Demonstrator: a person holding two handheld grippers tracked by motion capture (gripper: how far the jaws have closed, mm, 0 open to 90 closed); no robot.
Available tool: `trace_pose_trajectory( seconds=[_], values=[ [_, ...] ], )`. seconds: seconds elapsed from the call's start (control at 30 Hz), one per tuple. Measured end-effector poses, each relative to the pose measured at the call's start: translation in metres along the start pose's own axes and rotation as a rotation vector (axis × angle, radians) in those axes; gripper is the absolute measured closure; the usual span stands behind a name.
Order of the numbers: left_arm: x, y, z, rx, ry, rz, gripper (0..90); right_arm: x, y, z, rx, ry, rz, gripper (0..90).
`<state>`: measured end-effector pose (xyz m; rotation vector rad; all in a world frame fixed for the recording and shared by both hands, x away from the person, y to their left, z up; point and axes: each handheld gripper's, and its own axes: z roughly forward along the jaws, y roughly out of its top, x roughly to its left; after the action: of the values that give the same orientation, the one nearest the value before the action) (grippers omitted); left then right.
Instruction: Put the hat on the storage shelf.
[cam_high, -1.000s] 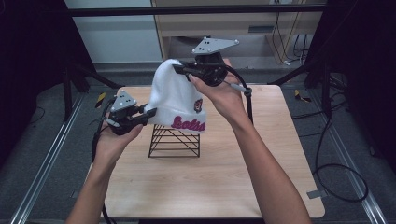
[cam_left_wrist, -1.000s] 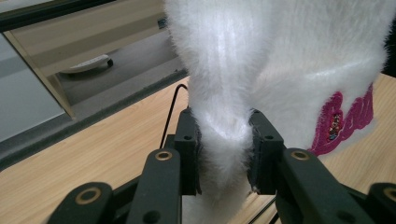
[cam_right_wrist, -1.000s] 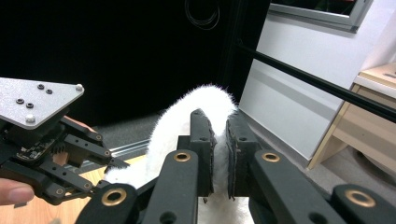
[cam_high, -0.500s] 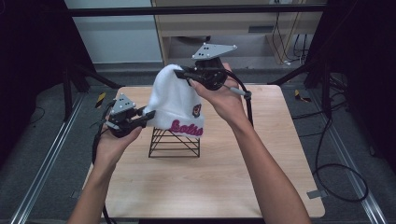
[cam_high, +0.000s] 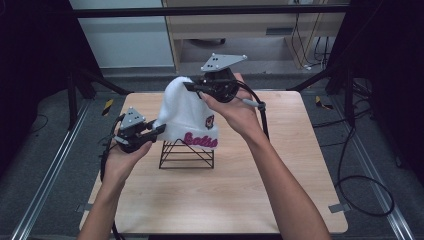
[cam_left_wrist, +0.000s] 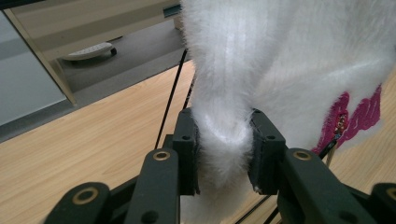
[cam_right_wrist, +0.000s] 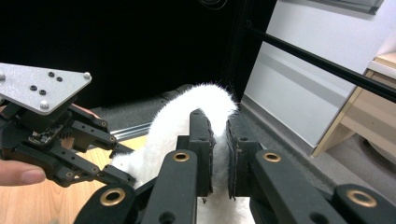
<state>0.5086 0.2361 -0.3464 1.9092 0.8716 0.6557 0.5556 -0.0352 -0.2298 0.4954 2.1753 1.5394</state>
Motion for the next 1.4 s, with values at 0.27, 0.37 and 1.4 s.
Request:
trace_pose_trajectory(
  seconds=[0.27, 0.37, 1.4],
  values=[
    [-0.001, -0.009, -0.001, -0.003, -0.012, -0.011, 68.3, 0.005, -0.005, -0.001, 0.013, 0.006, -0.003, 83.1],
    [-0.001, -0.013, -0.001, 0.0, -0.015, -0.009, 68.3, 0.009, -0.007, -0.001, 0.021, 0.009, -0.01, 83.1],
    [0.002, -0.053, 0.004, 0.026, -0.051, -0.044, 67.9, 0.032, -0.028, 0.006, 0.126, 0.039, -0.039, 83.2]
  ],
)
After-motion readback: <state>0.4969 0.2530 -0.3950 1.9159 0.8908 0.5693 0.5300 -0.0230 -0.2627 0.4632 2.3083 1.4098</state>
